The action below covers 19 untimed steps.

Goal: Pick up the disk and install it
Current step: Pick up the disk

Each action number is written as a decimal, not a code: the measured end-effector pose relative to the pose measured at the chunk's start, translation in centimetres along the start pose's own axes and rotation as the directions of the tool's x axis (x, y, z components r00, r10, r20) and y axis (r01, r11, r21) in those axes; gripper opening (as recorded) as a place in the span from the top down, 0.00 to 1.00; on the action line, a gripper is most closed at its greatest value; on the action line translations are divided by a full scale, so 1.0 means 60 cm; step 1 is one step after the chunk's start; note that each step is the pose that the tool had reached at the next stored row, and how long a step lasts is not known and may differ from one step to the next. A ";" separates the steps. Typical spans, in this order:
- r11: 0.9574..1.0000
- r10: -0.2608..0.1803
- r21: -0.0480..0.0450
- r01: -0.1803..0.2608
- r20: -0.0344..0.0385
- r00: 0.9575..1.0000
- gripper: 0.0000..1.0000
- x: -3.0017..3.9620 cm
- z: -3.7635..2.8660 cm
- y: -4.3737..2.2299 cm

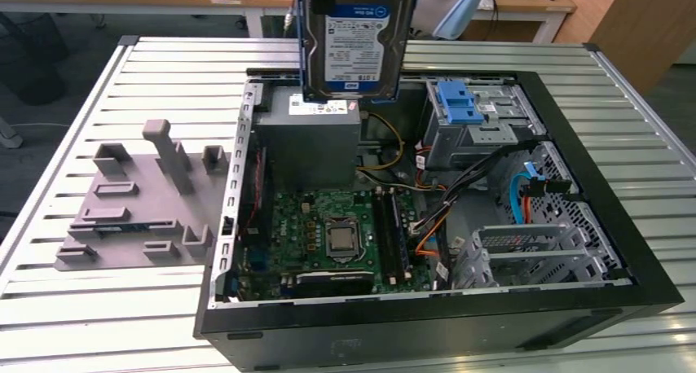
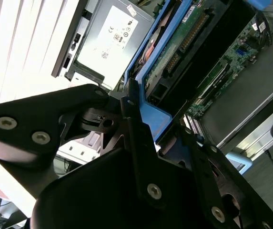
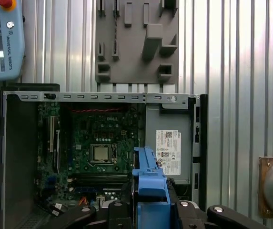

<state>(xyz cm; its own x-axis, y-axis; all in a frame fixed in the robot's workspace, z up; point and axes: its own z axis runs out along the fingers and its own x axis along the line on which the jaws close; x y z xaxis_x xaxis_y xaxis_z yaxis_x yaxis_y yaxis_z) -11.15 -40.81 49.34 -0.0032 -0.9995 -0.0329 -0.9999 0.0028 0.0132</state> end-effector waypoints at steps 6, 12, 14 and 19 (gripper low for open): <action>1.000 0.000 0.000 0.000 0.000 1.000 0.64 0.000 0.000 -0.019; 1.000 0.000 0.000 0.000 0.000 1.000 0.64 0.016 -0.001 -0.032; 1.000 0.000 0.000 0.000 0.000 1.000 0.64 0.022 -0.001 -0.034; 1.000 0.000 0.000 0.000 0.000 1.000 0.64 0.032 -0.001 -0.043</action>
<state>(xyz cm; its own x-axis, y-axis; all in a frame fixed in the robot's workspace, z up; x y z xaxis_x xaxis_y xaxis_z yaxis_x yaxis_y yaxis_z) -8.59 -42.73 49.33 -0.0034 -0.9995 -0.0329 -0.9999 0.0030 0.0132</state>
